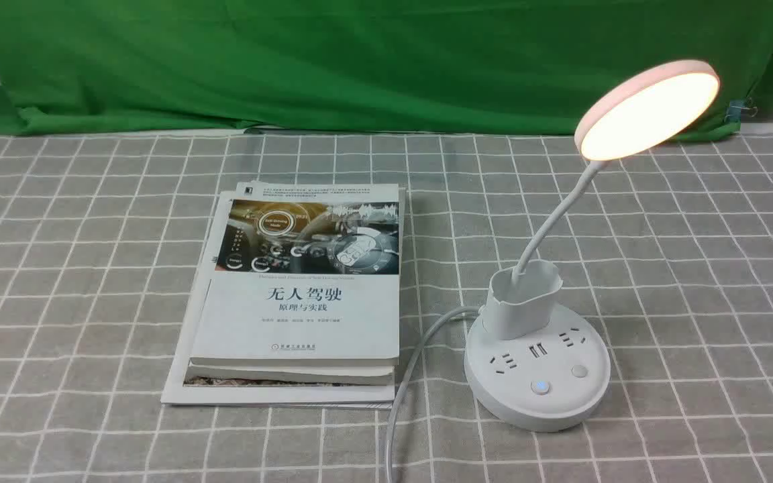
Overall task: Turn off the desk lamp on the grey coffee tablecloth by hand.
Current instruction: 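Press the power button on the lamp base to turn the lamp off with the right gripper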
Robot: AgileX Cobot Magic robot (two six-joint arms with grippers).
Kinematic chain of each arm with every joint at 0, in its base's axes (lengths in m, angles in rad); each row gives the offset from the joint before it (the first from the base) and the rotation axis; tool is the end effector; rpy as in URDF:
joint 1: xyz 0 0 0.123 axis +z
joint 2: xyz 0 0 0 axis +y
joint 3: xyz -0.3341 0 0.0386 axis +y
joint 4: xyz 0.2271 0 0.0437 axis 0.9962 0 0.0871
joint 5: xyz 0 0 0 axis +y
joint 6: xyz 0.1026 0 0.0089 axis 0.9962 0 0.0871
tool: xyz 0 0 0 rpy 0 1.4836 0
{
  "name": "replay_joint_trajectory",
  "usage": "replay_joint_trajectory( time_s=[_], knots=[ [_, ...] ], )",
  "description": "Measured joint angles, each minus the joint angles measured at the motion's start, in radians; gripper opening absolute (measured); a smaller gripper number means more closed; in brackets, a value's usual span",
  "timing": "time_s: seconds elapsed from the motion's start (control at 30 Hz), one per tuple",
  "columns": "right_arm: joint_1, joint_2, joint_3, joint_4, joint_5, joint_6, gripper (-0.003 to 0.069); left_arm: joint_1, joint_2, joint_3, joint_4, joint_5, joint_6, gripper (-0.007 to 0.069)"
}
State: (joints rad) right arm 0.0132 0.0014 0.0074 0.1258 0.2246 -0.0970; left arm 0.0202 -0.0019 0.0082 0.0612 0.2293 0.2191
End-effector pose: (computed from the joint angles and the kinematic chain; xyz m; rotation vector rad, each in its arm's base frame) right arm -0.0047 0.0028 0.1889 -0.0100 1.7155 0.0528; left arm -0.0050 0.0013 0.1880 0.2120 1.7112 0.2332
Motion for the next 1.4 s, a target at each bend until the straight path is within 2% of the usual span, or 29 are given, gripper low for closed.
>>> replay_joint_trajectory(
  time_s=[0.57,0.67,0.93,1.1,1.23,1.4],
  knots=[
    [0.000,0.000,0.000,0.000,-0.013,0.000,0.0042,0.000,0.000,0.000,0.000,0.000,0.000,0.0019],
    [0.000,0.000,0.000,0.000,-0.092,0.010,0.0042,0.000,0.000,0.000,0.000,0.000,0.000,0.0019],
    [0.000,0.000,0.000,0.003,-0.371,0.159,0.0042,0.000,0.000,0.000,0.000,0.000,0.000,0.0019],
    [0.000,0.000,0.000,0.003,-0.485,0.138,0.0042,0.000,0.000,0.000,0.000,0.000,0.000,0.0019],
    [0.000,0.000,-0.008,0.003,-0.488,0.132,0.0042,0.000,0.000,0.000,0.000,0.000,0.000,0.0019],
    [0.000,0.079,-0.124,0.003,-0.449,0.131,0.0042,0.000,0.000,0.000,0.000,0.000,0.000,0.0019]
  ],
)
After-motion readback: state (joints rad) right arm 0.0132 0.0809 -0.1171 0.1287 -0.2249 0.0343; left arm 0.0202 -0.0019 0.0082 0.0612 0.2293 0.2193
